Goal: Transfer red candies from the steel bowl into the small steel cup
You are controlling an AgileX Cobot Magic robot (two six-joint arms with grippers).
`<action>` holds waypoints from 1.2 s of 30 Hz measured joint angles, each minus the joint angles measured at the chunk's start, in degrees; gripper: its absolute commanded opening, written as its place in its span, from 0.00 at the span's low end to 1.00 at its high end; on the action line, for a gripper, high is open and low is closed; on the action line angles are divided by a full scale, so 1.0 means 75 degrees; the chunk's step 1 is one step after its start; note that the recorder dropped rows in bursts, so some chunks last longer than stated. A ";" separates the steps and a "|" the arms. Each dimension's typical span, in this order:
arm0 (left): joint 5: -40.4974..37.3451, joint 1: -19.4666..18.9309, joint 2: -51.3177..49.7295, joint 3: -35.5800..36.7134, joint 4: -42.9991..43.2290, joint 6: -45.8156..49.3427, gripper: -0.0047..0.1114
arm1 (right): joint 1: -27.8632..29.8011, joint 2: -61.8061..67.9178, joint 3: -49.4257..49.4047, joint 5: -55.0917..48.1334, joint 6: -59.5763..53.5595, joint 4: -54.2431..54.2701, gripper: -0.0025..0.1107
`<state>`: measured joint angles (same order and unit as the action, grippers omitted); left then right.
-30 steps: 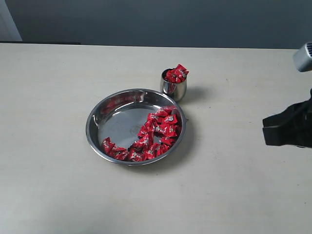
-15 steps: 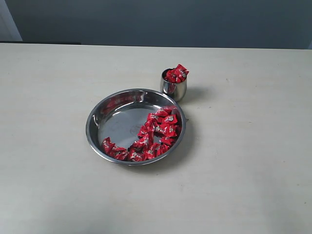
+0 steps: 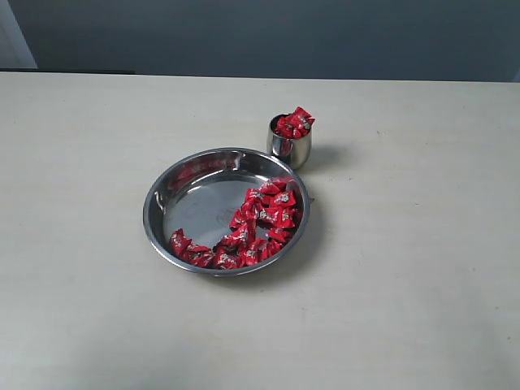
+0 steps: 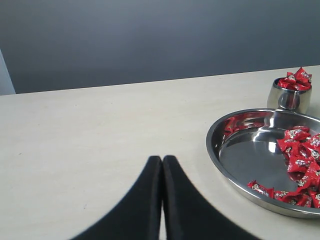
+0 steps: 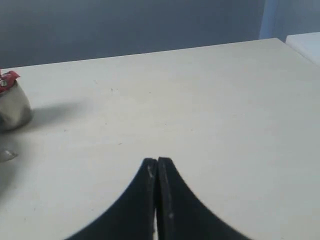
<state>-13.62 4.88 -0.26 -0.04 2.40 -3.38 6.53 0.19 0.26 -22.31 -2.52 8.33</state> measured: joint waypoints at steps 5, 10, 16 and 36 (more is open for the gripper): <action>0.0000 0.0000 0.0000 0.0000 0.0000 0.0000 0.04 | 0.0000 0.0000 0.0000 0.0074 0.0127 -0.0555 0.02; 0.0000 0.0000 0.0000 0.0000 0.0000 0.0000 0.04 | 0.0000 0.0000 0.0000 0.0089 0.0141 -0.0626 0.02; 0.0000 0.0000 0.0000 0.0000 0.0000 0.0000 0.04 | 0.0000 0.0000 0.0000 0.0089 0.0141 -0.0626 0.02; 0.0000 0.0000 0.0000 0.0000 0.0000 0.0000 0.04 | 0.0000 0.0000 0.0000 0.0089 0.0156 -0.0626 0.02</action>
<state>-13.62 4.88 -0.26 -0.04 2.40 -3.38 6.53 0.19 0.26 -21.65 -1.35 3.63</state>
